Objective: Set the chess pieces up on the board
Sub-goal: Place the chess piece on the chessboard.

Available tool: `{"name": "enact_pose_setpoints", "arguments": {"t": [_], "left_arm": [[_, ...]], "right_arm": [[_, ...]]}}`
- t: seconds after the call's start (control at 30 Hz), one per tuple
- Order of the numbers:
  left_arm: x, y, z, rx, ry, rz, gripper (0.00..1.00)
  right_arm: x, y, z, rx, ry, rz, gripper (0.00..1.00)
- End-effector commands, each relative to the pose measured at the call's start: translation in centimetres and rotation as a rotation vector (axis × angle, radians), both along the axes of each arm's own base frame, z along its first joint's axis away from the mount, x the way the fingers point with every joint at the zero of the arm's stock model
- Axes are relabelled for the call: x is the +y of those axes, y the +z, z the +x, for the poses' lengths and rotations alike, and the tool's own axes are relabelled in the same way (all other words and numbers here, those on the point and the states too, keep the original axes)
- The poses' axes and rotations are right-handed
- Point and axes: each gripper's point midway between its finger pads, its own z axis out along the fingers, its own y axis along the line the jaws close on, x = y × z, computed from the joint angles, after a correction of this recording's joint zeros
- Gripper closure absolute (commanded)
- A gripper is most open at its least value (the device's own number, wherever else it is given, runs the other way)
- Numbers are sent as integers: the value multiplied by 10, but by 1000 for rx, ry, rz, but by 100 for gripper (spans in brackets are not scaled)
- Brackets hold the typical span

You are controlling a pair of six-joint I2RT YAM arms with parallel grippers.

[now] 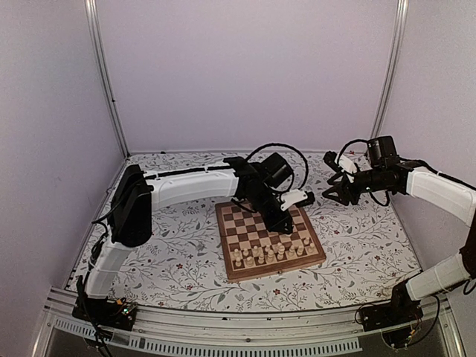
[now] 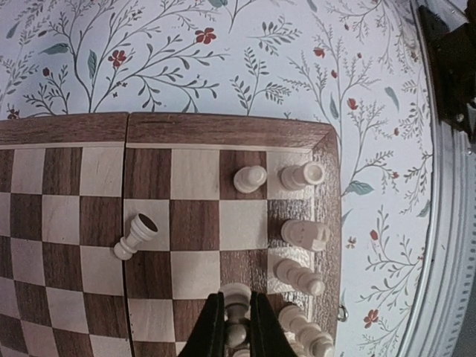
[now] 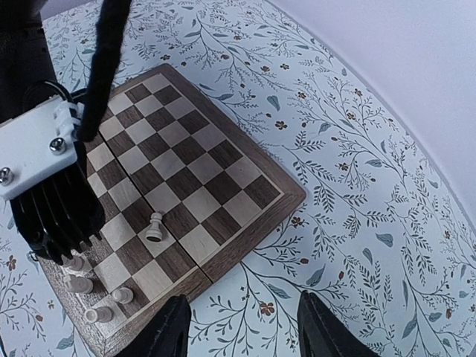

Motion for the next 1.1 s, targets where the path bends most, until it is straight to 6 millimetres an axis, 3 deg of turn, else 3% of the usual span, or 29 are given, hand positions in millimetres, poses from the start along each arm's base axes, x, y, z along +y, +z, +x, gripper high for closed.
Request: {"name": "enact_pose_setpoints", "arguments": {"t": [0.0,0.33,1.07], "left_arm": [[-1,-16,-12,51,-32,36,96],[-9,-23,-13,80,-40,25,95],[-4,-41,-21,127,-58,73,94]], "right_arm": [[-1,-6,1,16,-10,-3,48],[-1,-10,1,27,-9,-8,48],[-1,-15,1,38,-3,-14,47]]}}
